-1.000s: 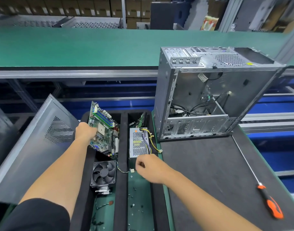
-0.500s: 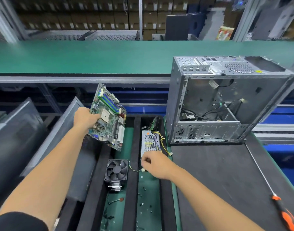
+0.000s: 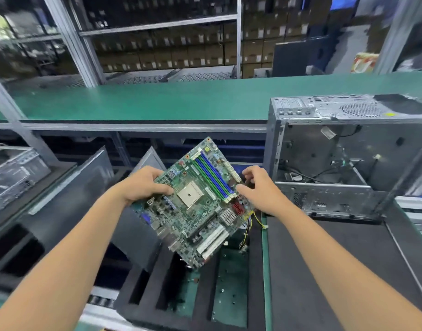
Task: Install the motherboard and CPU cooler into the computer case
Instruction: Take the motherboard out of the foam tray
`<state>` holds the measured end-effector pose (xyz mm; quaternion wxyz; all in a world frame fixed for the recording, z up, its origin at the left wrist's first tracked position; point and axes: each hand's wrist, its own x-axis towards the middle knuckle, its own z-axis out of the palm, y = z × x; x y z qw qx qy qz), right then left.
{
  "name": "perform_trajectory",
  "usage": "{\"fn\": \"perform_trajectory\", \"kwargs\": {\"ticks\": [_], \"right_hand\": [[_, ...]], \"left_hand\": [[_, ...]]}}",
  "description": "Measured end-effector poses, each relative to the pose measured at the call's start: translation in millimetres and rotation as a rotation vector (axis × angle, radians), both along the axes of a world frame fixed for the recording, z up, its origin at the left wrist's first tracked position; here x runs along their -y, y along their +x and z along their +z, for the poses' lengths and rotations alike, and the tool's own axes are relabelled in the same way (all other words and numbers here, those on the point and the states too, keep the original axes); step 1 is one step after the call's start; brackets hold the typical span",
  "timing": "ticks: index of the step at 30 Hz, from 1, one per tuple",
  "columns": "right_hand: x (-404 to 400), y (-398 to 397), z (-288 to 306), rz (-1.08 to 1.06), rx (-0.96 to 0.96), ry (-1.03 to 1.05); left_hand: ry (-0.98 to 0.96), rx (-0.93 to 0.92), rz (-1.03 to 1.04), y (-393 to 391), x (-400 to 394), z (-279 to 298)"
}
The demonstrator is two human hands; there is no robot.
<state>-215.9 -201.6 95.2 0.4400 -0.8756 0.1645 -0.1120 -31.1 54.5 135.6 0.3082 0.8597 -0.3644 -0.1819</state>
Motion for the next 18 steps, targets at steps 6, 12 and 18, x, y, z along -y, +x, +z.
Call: {"fn": "perform_trajectory", "kwargs": {"ticks": [6,12,18], "right_hand": [[15.0,-33.7,-6.6,0.111,-0.095,0.101],[38.4,-80.3,-50.0,0.022,-0.120,0.467],[80.4,-128.4,-63.8,-0.025,-0.209,0.458]], "left_hand": [[0.078,-0.105,-0.148,-34.4,9.0,-16.3],[0.118,-0.242,-0.278,-65.7,54.4,-53.8],[0.142,-0.276,-0.322,-101.2,112.6,-98.4]]}}
